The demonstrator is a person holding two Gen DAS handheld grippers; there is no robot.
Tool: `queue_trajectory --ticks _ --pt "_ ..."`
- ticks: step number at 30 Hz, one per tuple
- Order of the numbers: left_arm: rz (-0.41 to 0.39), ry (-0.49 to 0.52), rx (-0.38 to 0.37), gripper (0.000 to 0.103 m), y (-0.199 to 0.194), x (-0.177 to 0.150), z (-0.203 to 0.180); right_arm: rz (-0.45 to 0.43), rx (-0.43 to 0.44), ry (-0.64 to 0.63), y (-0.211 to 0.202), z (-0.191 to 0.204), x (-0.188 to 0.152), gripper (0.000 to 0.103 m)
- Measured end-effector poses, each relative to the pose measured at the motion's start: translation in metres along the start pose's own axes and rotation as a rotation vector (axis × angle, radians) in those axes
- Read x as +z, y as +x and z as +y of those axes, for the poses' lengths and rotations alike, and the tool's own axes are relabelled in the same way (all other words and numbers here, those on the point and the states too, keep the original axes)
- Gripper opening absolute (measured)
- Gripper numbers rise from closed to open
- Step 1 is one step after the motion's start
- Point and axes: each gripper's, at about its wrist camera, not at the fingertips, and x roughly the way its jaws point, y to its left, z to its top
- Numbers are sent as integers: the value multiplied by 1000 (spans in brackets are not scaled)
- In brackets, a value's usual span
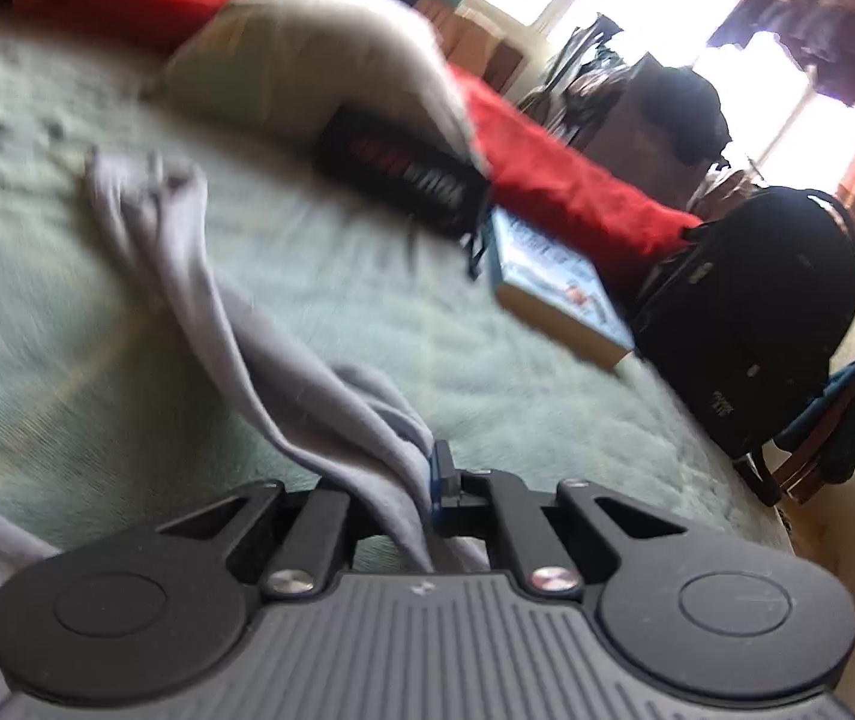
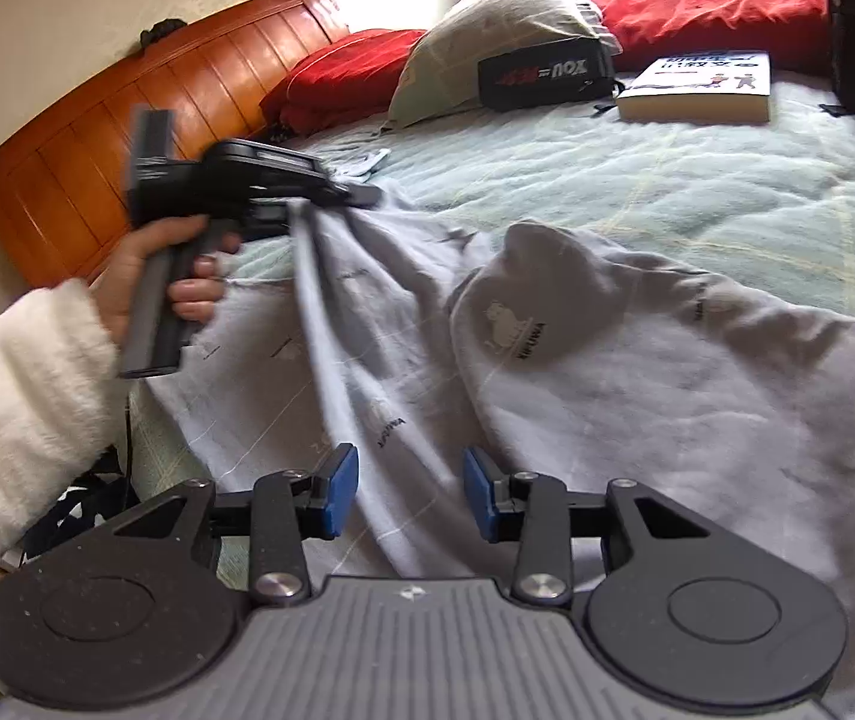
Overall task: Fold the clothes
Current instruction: 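Lift and pull the held grey fabric across the bed with the left gripper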
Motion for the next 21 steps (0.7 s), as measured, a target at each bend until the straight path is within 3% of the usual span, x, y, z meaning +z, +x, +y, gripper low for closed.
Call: queue_trajectory --ticks 2,10,12,14,17,21 --pt "-26 29 18 4 -20 -2 -11 -10 -7 7 -5 -2 -2 51" --pt "-61 63 73 4 -80 -5 -34 -41 -57 -26 -20 -3 -10 50" --pt "-61 84 95 4 -85 -5 -39 -20 -79 -123 -21 7 -13 44" --pt "-61 95 109 4 -89 -6 -41 7 -114 -251 -21 20 -17 28" --pt "-45 81 124 4 -88 -11 -38 56 -151 -438 -18 40 -30 23" --pt "-26 61 139 4 -87 -19 -30 106 -207 -593 -10 54 -45 22"
